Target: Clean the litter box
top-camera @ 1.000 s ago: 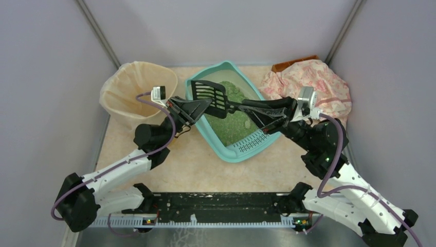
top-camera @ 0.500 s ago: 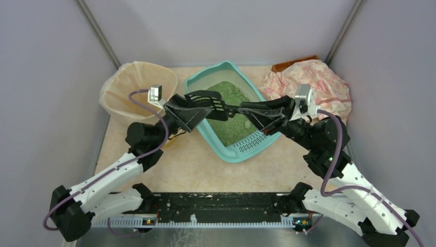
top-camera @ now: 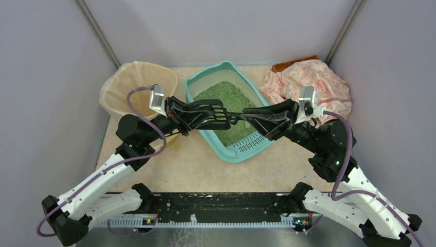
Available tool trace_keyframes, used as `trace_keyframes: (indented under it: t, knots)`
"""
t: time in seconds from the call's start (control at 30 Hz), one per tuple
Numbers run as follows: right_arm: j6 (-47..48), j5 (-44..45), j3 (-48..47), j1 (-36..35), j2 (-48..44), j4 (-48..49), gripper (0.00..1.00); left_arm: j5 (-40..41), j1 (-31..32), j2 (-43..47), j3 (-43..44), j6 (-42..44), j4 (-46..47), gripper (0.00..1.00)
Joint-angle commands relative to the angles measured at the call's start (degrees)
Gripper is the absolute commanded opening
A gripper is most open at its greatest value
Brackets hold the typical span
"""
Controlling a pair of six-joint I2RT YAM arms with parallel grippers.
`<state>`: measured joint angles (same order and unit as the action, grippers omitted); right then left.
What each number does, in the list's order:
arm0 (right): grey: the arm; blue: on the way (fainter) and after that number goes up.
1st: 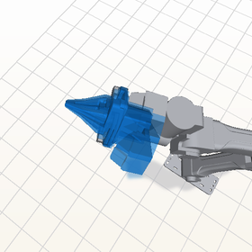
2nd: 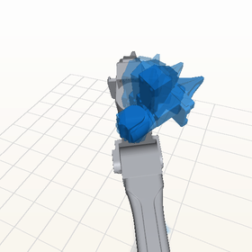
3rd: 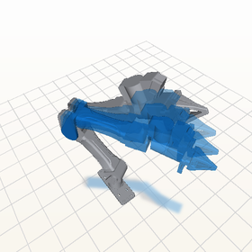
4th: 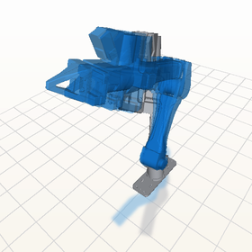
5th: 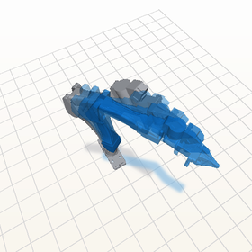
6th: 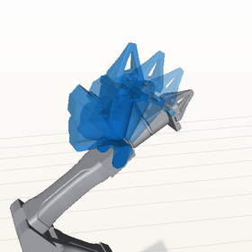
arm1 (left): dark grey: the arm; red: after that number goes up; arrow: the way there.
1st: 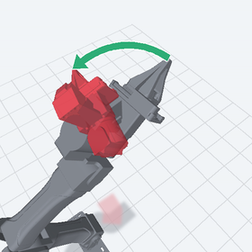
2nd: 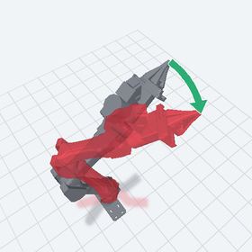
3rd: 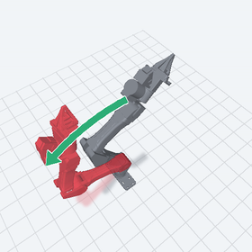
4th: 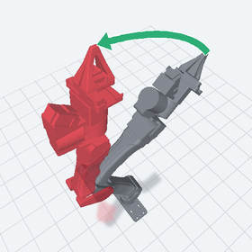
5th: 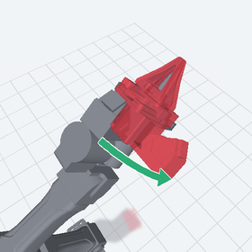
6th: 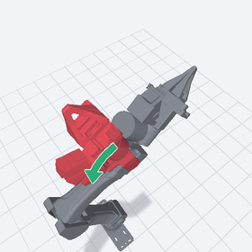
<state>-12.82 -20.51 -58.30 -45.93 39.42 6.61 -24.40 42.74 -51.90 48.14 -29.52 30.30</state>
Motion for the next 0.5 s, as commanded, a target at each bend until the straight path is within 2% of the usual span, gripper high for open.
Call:
trace_keyframes:
  t: [0.0, 0.03, 0.07, 0.13, 0.17, 0.27, 0.33, 0.4, 0.47]
  knots:
    - [-0.67, -1.19, -2.39, -0.3, -1.22, 2.66, 0.0, 0.24, 0.15, 1.82, 1.34, 6.49, -5.7, 0.0]
    - [-0.63, -0.9, -2.36, -0.3, -1.2, 2.89, 0.0, 1.79, 0.15, 2.14, 0.93, 5.58, -5.45, 0.0]
    - [-0.48, -0.36, -2.34, -0.3, -1.23, 3.19, 0.13, 3.81, 0.2, 2.31, 0.63, 4.11, -5.39, 0.0]
    - [-0.72, 1.43, -1.8, -0.3, -1.3, 4.62, 0.58, 8.0, 0.16, 2.07, 0.16, -0.18, -5.15, 0.0]
    - [-0.93, 2.42, -1.79, -0.3, -1.2, 5.1, 0.66, 9.56, 0.16, 1.76, -0.04, -2.65, -4.89, 0.0]
    - [-0.54, 3.58, -2.25, -0.3, -0.97, 5.7, 0.69, 12.93, 0.15, -0.01, 1.14, -8.46, -5.68, 0.0]
    - [-0.05, 4.66, -3.06, -0.3, -0.65, 4.37, 0.63, 13.35, 0.15, -2.16, 4.86, -9.97, -10.48, 0.0]
    - [0.79, 7.45, -5.03, -0.3, 0.08, -0.31, 0.51, 12.9, 0.15, -4.75, 9.61, -10.34, -16.74, 0.0]
    - [1.46, 12.24, -7.02, -0.3, 0.74, -6.85, 0.49, 12.65, 0.15, -6.26, 12.49, -11.35, -20.18, 0.0]
